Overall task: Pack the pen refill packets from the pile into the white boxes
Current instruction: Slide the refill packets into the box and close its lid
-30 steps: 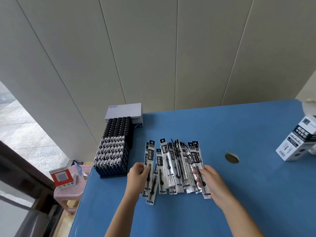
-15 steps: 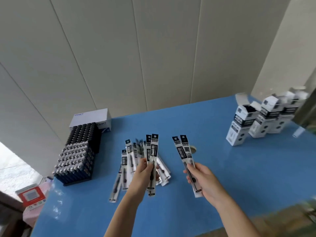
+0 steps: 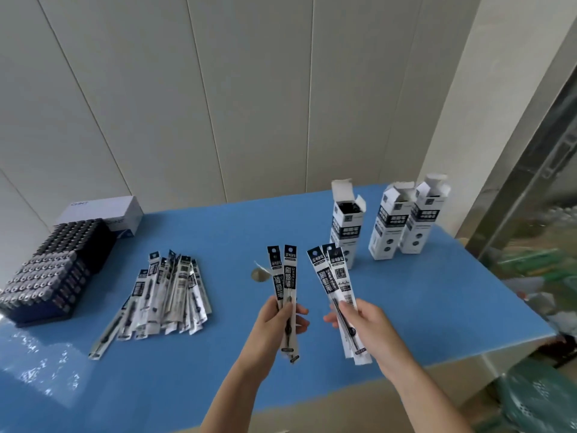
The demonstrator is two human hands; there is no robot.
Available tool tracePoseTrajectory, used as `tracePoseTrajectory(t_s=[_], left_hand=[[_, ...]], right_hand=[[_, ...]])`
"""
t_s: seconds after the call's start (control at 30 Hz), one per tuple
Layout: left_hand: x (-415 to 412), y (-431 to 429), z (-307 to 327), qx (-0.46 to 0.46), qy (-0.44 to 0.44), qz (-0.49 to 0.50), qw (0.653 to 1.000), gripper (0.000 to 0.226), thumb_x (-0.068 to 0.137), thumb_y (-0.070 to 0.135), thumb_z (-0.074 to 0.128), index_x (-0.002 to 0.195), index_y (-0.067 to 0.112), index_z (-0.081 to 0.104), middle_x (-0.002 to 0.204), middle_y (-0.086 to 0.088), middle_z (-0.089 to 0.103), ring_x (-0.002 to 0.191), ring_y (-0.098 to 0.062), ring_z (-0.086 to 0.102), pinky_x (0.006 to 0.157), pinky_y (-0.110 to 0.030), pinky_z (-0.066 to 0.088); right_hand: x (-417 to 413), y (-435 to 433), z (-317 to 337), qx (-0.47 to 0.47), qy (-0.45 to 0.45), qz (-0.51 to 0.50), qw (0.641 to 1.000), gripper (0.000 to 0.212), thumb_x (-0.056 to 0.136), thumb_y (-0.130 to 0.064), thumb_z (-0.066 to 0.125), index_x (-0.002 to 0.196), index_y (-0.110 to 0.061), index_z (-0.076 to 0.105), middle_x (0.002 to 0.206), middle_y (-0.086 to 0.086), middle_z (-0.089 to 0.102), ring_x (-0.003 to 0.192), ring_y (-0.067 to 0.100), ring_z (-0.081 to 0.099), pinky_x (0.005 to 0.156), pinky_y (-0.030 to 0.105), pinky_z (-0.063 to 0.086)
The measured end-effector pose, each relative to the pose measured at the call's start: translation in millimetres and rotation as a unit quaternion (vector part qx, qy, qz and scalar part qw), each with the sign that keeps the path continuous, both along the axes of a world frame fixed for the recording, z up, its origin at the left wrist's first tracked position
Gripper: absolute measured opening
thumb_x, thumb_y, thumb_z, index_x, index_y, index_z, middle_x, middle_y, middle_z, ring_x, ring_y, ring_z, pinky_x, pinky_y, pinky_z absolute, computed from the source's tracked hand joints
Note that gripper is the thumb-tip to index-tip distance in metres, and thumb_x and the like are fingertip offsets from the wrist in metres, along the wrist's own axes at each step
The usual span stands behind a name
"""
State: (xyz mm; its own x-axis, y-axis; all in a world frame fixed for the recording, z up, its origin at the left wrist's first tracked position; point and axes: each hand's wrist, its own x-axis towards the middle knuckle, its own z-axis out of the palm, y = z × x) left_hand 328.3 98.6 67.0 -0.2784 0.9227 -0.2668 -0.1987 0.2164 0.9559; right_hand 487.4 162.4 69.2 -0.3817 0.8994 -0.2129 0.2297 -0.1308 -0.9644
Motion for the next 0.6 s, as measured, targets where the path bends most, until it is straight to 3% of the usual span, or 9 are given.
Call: tracePoseTrajectory(t_s=[0.1,0.17,0.23,0.33,0.43,0.53,0.6], left_hand=[[16.7,14.2,7.7,0.01,0.0,-0.002,1.0,0.021,0.1,0.013,0.035,0.098,0.004,0.054,0.091,-0.006,0.065,0.075,-0.017,0.063,0.08,-0.031,0.054],[22.8,25.3,13.2,0.016,0.001,-0.002,1.0,0.021,0.1,0.013,0.035,0.097,0.005,0.054,0.09,-0.006,0.065,0.076,-0.018,0.063,0.083,-0.034,0.053],[26.0,37.3,19.2,0.028,0.004,-0.005,1.0,0.02,0.1,0.013,0.034,0.094,0.006,0.052,0.084,-0.005,0.063,0.073,-0.018,0.061,0.076,-0.03,0.052],[27.6,58.8,27.2,0.04,0.038,-0.015,0.998,0.019,0.1,0.015,0.034,0.088,0.008,0.046,0.072,-0.004,0.053,0.063,-0.017,0.049,0.066,-0.026,0.041],[27.5,84.7,34.5,0.059,0.012,-0.008,0.998,0.015,0.099,0.016,0.038,0.086,0.01,0.043,0.069,0.0,0.043,0.056,-0.013,0.039,0.061,-0.027,0.036],[24.9,110.9,44.7,0.087,0.023,-0.011,0.996,0.013,0.098,0.021,0.042,0.09,0.01,0.045,0.068,0.003,0.037,0.057,-0.011,0.037,0.061,-0.026,0.038],[22.6,127.3,49.9,0.096,0.063,-0.014,0.993,0.016,0.098,0.022,0.041,0.087,0.011,0.043,0.069,0.003,0.042,0.06,-0.011,0.044,0.069,-0.032,0.046]], right_hand=[[16.3,13.8,3.5,0.011,-0.014,-0.005,1.0,0.025,0.095,-0.028,0.046,0.092,-0.014,0.066,0.084,-0.005,0.071,0.075,0.01,0.06,0.067,0.022,0.044],[24.3,25.1,6.4,0.025,-0.029,-0.018,0.999,0.03,0.092,-0.033,0.051,0.092,-0.007,0.067,0.079,0.002,0.063,0.071,0.016,0.054,0.064,0.029,0.038],[30.5,39.2,11.0,0.043,-0.038,-0.031,0.998,0.029,0.091,-0.034,0.053,0.088,-0.008,0.066,0.076,0.007,0.056,0.068,0.017,0.051,0.063,0.029,0.037],[36.0,61.7,25.2,0.083,-0.028,-0.034,0.996,0.019,0.089,-0.031,0.056,0.077,-0.019,0.065,0.063,-0.001,0.053,0.06,0.013,0.047,0.055,0.021,0.037],[39.3,88.9,40.6,0.124,-0.017,-0.049,0.991,0.012,0.086,-0.029,0.061,0.08,-0.021,0.067,0.069,0.003,0.062,0.064,0.014,0.051,0.058,0.021,0.04],[41.9,118.6,54.3,0.172,-0.032,-0.048,0.983,0.062,0.072,-0.053,0.065,0.088,0.007,0.061,0.076,0.03,0.06,0.062,0.018,0.046,0.06,0.031,0.037],[42.3,136.4,66.7,0.211,-0.048,-0.047,0.975,0.075,0.066,-0.061,0.064,0.09,0.01,0.057,0.085,0.034,0.06,0.059,0.024,0.049,0.06,0.036,0.041]])
